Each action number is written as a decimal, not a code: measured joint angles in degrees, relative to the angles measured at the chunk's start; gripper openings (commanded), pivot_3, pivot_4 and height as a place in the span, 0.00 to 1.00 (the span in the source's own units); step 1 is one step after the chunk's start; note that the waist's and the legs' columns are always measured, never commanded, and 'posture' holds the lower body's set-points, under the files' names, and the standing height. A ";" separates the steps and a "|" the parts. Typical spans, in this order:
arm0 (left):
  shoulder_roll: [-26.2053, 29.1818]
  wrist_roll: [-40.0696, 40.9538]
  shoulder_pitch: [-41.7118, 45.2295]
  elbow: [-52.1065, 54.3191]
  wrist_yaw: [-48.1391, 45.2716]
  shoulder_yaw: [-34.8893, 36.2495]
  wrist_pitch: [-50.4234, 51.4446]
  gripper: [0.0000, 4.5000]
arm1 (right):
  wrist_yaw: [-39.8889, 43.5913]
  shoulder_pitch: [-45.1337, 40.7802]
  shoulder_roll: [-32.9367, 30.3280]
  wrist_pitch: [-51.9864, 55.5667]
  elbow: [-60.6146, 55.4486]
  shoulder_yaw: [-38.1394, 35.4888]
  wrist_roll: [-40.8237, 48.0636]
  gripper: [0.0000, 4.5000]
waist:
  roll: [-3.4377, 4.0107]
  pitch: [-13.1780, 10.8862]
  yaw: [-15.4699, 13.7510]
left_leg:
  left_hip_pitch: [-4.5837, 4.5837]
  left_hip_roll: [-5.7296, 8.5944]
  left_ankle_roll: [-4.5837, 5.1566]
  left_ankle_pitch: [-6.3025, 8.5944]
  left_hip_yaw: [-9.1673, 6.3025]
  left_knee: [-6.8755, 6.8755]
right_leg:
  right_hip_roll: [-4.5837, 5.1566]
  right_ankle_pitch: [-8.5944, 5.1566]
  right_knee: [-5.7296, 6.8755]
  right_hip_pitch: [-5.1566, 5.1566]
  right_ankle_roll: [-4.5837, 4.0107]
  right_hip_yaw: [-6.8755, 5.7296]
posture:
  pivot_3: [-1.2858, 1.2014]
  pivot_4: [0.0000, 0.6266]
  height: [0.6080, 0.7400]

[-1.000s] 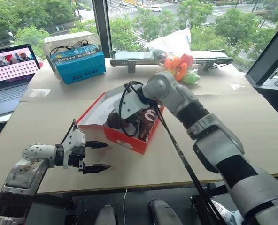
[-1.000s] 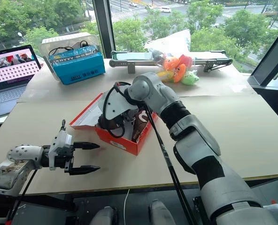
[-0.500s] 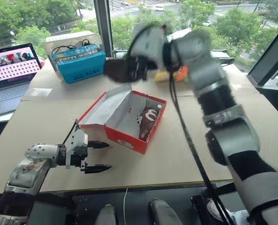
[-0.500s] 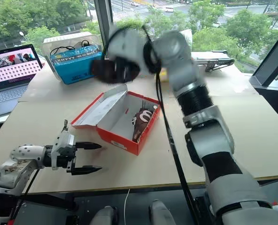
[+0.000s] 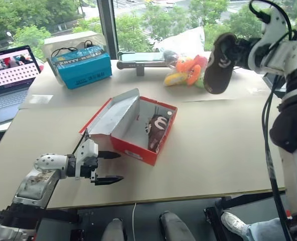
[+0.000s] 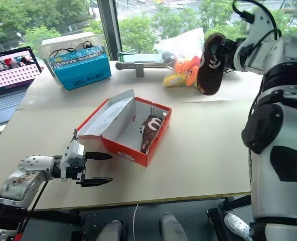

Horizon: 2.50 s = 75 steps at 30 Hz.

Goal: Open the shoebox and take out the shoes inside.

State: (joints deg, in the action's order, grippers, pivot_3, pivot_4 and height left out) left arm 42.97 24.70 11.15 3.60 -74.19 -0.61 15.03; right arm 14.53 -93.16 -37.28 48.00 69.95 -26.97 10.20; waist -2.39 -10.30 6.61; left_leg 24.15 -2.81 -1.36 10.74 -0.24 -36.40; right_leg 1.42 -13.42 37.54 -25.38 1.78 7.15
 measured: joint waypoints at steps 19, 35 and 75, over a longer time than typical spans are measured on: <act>-0.21 0.07 0.04 1.21 0.53 -0.77 1.06 1.00 | -18.84 20.16 5.40 1.53 1.31 -13.97 15.06 0.21 | 0.06 -0.03 1.15 | -0.13 -0.01 0.01 -0.01 -0.09 0.11 | -0.05 0.10 -0.42 0.33 0.17 -0.03 | 0.52 0.24 1.00; -0.33 0.08 0.04 2.20 1.12 -0.81 1.61 1.00 | -20.78 18.98 6.28 -0.12 2.24 -13.83 16.22 0.99 | 0.10 -0.06 1.27 | -0.19 0.01 0.01 -0.01 -0.08 0.10 | -0.05 0.12 -0.43 0.38 0.20 0.01 | 0.52 0.24 1.00; -1.29 0.28 -3.13 4.65 1.80 -1.61 1.72 1.00 | 52.62 22.46 1.22 -62.43 -42.55 65.03 -25.42 0.99 | 0.28 -0.12 -1.07 | 0.02 -0.06 0.02 -0.04 0.00 -0.53 | 0.00 0.48 -0.35 0.28 0.29 -0.06 | 0.52 0.24 1.00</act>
State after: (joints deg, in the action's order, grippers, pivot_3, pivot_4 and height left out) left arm 41.68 24.98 8.01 8.25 -72.39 -2.23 16.75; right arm 67.15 -70.70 -36.05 -14.43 27.39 38.06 -15.22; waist -2.11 -10.42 5.55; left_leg 24.17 -2.86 -1.34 10.70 -0.24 -36.93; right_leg 1.42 -12.94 37.20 -25.11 2.07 7.10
